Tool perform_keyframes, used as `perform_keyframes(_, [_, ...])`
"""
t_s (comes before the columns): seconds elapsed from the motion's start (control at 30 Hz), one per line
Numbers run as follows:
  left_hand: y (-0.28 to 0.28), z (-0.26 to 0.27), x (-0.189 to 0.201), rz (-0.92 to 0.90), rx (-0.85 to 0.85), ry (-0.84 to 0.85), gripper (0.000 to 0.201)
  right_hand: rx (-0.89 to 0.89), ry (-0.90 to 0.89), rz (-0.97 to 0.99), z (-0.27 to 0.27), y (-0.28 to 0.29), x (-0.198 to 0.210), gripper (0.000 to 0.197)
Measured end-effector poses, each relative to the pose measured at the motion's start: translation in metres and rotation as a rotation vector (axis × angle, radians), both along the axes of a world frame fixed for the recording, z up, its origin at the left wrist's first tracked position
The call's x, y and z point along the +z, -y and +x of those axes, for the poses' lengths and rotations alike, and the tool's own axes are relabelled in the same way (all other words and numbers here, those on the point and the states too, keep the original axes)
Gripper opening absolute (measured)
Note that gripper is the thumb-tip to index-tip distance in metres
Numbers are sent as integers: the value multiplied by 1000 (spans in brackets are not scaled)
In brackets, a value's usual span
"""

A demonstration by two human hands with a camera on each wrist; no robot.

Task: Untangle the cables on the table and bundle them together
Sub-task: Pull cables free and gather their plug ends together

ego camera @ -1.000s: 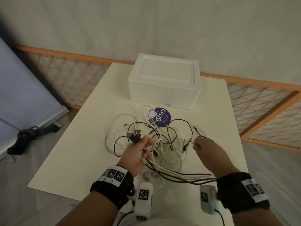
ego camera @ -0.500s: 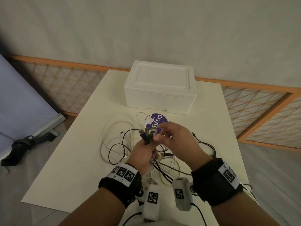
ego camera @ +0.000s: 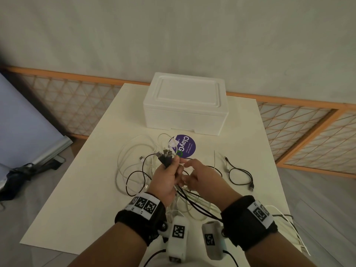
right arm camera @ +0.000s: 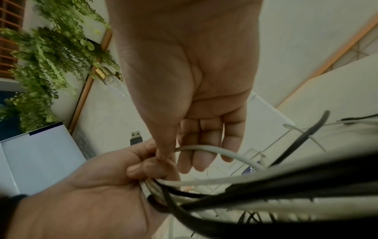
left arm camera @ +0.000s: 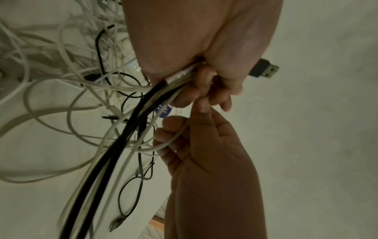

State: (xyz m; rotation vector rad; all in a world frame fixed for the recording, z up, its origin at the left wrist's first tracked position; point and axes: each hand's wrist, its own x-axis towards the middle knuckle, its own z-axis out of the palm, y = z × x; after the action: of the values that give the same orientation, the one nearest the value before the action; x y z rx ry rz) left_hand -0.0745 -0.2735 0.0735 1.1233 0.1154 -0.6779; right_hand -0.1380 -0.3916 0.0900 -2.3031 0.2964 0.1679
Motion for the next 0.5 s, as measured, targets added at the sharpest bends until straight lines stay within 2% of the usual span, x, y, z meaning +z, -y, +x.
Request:
perform_keyframes(0.1, [-2,5,2,21,84,19,35,68,-3,-102,-1,4,-3,14])
perform_keyframes(0.23, [-9,13,3,-28,169,-1,38,89,-21,-202,-3,16,-11,11])
perform_keyframes(0.37, [-10,14,1,-52,182,-24,38,90,-86,-239,-1,21,-18,11])
perform_keyframes(0.5, [-14,18,-5,-33,167,-54,31,25,-6,-225,1,24,-6,11])
